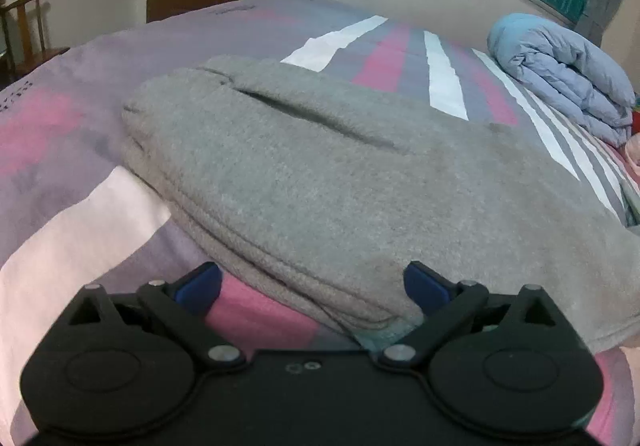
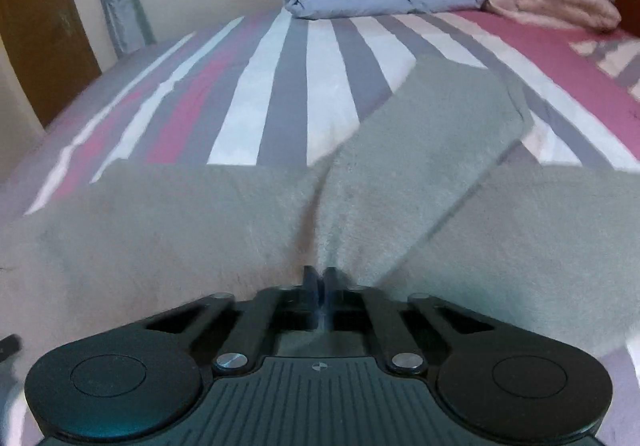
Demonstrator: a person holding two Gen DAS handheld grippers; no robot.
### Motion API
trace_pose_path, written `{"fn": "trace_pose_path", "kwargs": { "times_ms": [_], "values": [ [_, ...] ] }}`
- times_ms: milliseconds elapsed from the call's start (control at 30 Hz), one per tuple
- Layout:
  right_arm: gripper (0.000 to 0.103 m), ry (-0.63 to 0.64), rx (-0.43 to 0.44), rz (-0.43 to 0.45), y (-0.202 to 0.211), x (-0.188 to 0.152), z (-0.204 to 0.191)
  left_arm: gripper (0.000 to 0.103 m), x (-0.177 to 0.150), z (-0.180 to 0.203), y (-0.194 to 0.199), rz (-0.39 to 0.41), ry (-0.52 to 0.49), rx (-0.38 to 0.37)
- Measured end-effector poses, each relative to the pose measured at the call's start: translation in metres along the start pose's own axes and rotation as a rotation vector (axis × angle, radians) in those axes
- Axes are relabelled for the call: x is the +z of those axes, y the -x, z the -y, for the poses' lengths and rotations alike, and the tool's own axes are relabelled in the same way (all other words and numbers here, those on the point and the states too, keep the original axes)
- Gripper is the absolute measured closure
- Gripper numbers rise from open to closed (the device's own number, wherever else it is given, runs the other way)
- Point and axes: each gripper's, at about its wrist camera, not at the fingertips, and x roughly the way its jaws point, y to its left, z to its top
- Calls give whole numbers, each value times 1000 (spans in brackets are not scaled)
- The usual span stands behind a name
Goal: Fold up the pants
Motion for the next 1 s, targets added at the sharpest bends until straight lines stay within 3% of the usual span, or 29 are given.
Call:
{"fn": "trace_pose_path", "kwargs": {
  "times_ms": [67,167,267,333,367,567,667,867,933,1000],
  "values": [
    [101,-21,17,29,20,-15,15,8,-2,0,1,8,-2,7],
    [101,-95,38,-31,20,-44,43,6,-5,9,-2,28,-7,24],
    [99,-160,85,22,31,-37,52,6,-9,10,-2,51,-9,25],
    [86,-121,66,98,43,-23,48,6,-14,10,0,74,-9,24],
    [85,-90,47,116,43,-15,44,6,-17,10,1,88,-8,23],
    [81,102,-83,71,3,23,23,6,-18,9,2,96,-3,19],
    [81,126,-129,66,-8,25,37,6,-18,8,2,98,-2,14],
    [77,-80,-61,6,12,-18,102,6,-19,10,1,111,-1,14],
    [68,-114,-30,57,24,-25,113,6,-20,10,1,117,-1,14],
    [67,-98,-19,123,38,-21,111,6,-20,10,2,120,0,15]
  ]
}}
